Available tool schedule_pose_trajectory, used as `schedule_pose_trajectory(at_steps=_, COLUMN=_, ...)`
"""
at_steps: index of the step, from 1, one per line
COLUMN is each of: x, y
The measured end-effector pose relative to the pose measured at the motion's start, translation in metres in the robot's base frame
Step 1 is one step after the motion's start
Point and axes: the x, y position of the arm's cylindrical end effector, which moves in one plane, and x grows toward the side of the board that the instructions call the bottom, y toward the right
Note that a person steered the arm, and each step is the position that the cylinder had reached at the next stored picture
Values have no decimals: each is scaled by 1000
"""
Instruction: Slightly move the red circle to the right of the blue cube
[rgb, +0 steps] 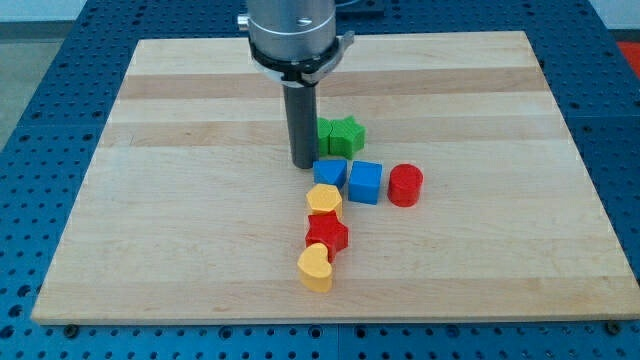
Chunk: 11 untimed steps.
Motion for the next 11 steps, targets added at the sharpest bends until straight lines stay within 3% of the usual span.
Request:
schedule_pose_trajectory(at_steps=3, x=0, y=40)
schedule_pose_trajectory(at_steps=6, x=1, y=115)
schedule_pose_trajectory(at_steps=8, x=30, y=175)
schedule_pose_trajectory(at_steps=10, x=72, y=163)
schedule_pose_trajectory(at_steps=11, x=74, y=129)
